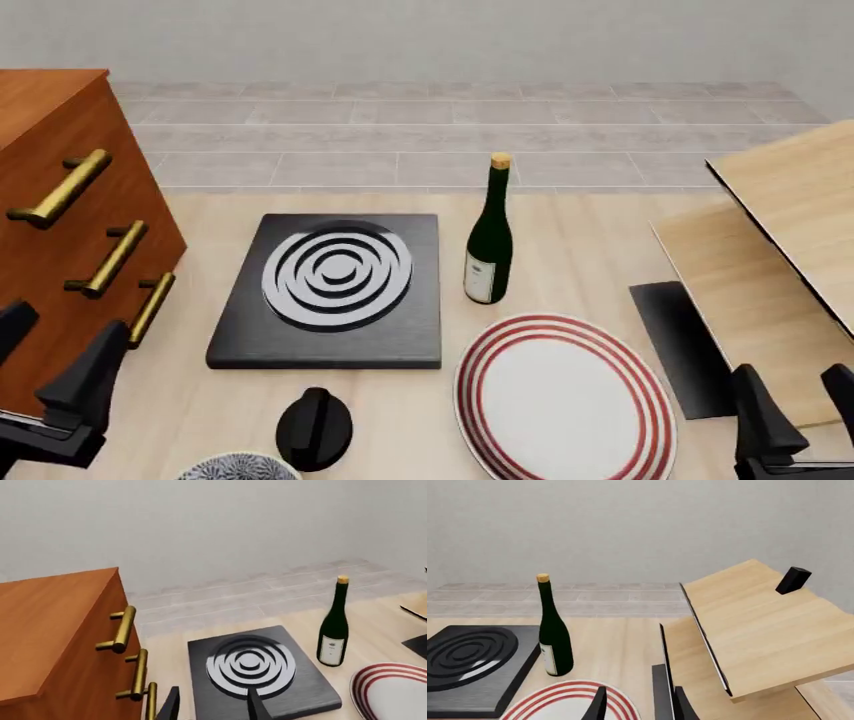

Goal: Put the bowl on the top of the cabinet.

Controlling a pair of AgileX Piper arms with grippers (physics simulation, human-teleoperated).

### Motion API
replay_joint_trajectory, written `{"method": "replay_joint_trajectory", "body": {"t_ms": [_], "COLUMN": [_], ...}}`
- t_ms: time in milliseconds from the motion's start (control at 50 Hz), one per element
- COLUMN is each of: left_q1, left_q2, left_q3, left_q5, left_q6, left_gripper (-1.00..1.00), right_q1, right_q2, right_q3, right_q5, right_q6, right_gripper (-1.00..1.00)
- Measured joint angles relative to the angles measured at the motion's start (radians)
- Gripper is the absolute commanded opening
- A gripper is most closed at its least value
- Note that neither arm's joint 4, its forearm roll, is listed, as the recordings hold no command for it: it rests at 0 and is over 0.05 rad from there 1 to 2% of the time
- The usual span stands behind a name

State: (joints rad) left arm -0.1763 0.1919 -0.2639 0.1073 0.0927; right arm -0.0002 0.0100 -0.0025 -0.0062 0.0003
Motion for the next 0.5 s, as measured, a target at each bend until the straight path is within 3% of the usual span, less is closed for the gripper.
{"method": "replay_joint_trajectory", "body": {"t_ms": [280,500], "left_q1": [-0.060,-0.085], "left_q2": [0.140,0.219], "left_q3": [-0.110,-0.143], "left_q5": [0.108,0.201], "left_q6": [-0.065,-0.081], "left_gripper": [1.00,1.00], "right_q1": [0.000,0.000], "right_q2": [0.007,0.013], "right_q3": [0.000,0.001], "right_q5": [-0.007,-0.014], "right_q6": [0.000,0.000], "right_gripper": [1.00,1.00]}}
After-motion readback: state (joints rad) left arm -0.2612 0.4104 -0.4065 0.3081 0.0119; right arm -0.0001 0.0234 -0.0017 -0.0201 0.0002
